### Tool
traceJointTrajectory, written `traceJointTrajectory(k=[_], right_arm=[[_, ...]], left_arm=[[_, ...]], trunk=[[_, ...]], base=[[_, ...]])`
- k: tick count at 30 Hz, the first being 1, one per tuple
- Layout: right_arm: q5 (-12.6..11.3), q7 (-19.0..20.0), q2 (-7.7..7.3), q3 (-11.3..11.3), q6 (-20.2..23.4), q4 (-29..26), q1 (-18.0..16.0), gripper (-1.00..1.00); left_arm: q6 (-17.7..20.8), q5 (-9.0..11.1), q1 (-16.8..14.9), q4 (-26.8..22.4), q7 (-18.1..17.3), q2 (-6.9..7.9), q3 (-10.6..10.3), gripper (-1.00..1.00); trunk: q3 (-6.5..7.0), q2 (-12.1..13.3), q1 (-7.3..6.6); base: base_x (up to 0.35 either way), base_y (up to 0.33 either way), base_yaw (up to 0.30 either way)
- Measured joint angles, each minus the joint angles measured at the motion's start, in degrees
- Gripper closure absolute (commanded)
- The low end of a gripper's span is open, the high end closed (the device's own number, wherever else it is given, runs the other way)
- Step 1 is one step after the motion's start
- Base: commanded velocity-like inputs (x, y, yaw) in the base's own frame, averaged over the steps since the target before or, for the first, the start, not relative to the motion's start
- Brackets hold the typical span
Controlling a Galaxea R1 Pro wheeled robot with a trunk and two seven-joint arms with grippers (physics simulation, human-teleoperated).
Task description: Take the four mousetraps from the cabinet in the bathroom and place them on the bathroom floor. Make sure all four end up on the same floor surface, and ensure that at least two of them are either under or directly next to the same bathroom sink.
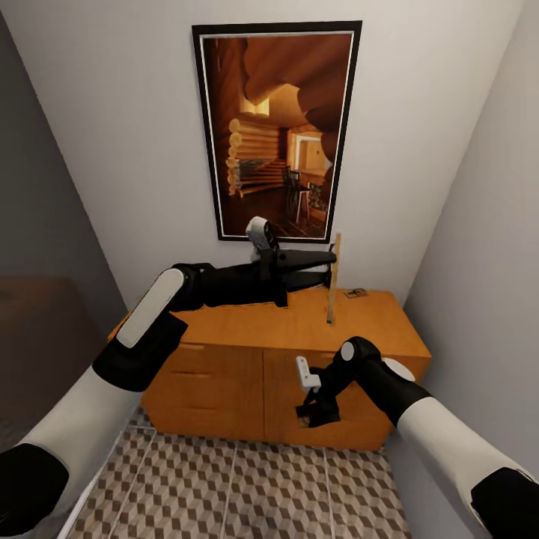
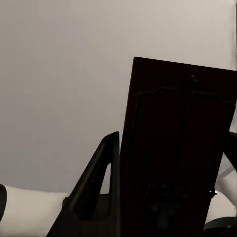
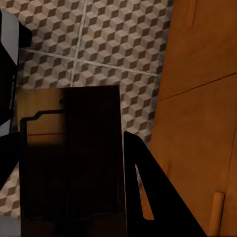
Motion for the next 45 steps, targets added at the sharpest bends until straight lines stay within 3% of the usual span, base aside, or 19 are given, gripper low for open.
traceJointTrajectory(k=[2, 5, 9, 12, 18, 20, 22, 25, 27, 28, 30, 31, 32, 37, 42, 45], right_arm=[[-0.02, 0.14, -0.71, 0.01, 0.00, 0.00, 0.00, 1.00], [-0.04, 1.79, -1.12, 0.02, -0.01, -0.01, 0.06, 1.00], [0.04, 3.28, -1.40, 0.02, -0.01, 0.16, 0.09, 1.00], [0.00, 3.40, -1.67, -0.03, -0.01, 0.53, 0.10, 1.00], [-0.05, 3.44, -4.24, -0.26, 0.02, 0.24, 0.77, 1.00], [-0.05, 3.52, -4.72, -1.32, 0.21, 0.13, 0.84, 1.00], [-0.05, 3.83, -5.08, -3.78, 0.36, 0.01, 0.86, 1.00], [-0.05, 5.02, -5.36, -6.21, 0.47, -0.09, 0.87, 1.00], [-0.03, 6.55, -6.13, -7.98, 0.52, -0.16, 0.87, 1.00], [-0.07, 7.55, -7.60, -10.15, 0.54, -0.25, 0.86, 1.00], [-0.10, 7.95, -8.15, -11.53, 0.54, -0.26, 0.87, 1.00], [-0.11, 9.05, -9.43, -13.07, 0.54, -0.27, 0.87, 1.00], [-0.12, 10.05, -10.36, -14.00, 0.54, -0.28, 0.87, 1.00], [-0.08, 12.59, -12.46, -18.48, 0.58, -0.30, 0.87, 1.00], [-0.21, 12.70, -13.84, -18.74, 0.58, 0.04, 1.11, 1.00], [-0.17, 12.71, -14.44, -18.77, 0.62, 0.03, 1.62, 1.00]], left_arm=[[0.06, 0.52, 0.00, 0.00, 0.00, 1.28, 1.17, 1.00], [0.08, 2.08, 0.00, 0.00, -0.10, 4.39, 1.90, 1.00], [0.03, 6.95, 0.00, 0.00, -0.56, 9.08, 2.16, 1.00], [0.02, 8.17, 0.00, -0.03, -0.71, 10.51, 2.61, 1.00], [0.08, 8.55, 0.20, -0.07, -0.78, 12.12, 2.76, 1.00], [0.05, 8.52, 0.36, -0.03, -0.73, 13.09, 2.56, 1.00], [0.02, 8.45, 0.42, -0.01, -0.71, 13.70, 0.98, 1.00], [-0.06, 8.40, 0.44, 0.00, -0.70, 13.89, -3.58, 1.00], [-0.21, 8.10, 0.46, 0.00, -0.65, 13.95, -8.68, 1.00], [-0.34, 7.84, 0.48, 0.00, -0.57, 13.98, -13.18, 1.00], [-0.35, 8.10, 0.47, 0.01, -0.46, 13.98, -16.00, 1.00], [-0.44, 7.77, 0.48, 0.00, -0.35, 13.99, -19.75, 1.00], [-0.46, 7.99, 0.47, 0.04, -0.31, 13.99, -21.54, 1.00], [-0.50, 8.08, 0.46, 0.09, -0.19, 14.07, -23.54, 1.00], [-0.58, 8.00, 0.54, 0.10, 0.63, 14.05, -24.93, 1.00], [-0.61, 7.63, 0.55, 0.12, 3.38, 13.97, -25.66, 1.00]], trunk=[[0.00, 0.00, 0.00], [0.00, 0.00, 0.00], [0.00, 0.00, 0.00], [0.00, 0.00, 0.00], [0.00, 0.00, 0.00], [0.00, 0.00, 0.00], [0.00, 0.00, 0.00], [0.00, 0.00, 0.00], [0.00, 0.00, 0.00], [-0.01, 0.00, 0.00], [0.00, 0.00, 0.00], [-0.01, 0.00, 0.00], [0.00, 0.00, 0.00], [0.00, 0.00, 0.00], [0.00, 0.00, 0.00], [0.00, 0.00, 0.00]], base=[[0.000, 0.000, 0.000], [0.000, 0.000, 0.000], [0.000, 0.000, 0.000], [0.000, 0.000, 0.000], [0.000, 0.000, 0.000], [0.000, 0.000, 0.000], [0.000, 0.000, 0.000], [0.000, 0.000, 0.000], [0.000, 0.000, 0.000], [0.000, 0.000, 0.000], [0.000, 0.000, 0.000], [0.000, 0.000, 0.000], [0.000, 0.000, 0.000], [0.000, 0.000, 0.000], [0.000, 0.000, 0.000], [0.000, 0.000, 0.000]])
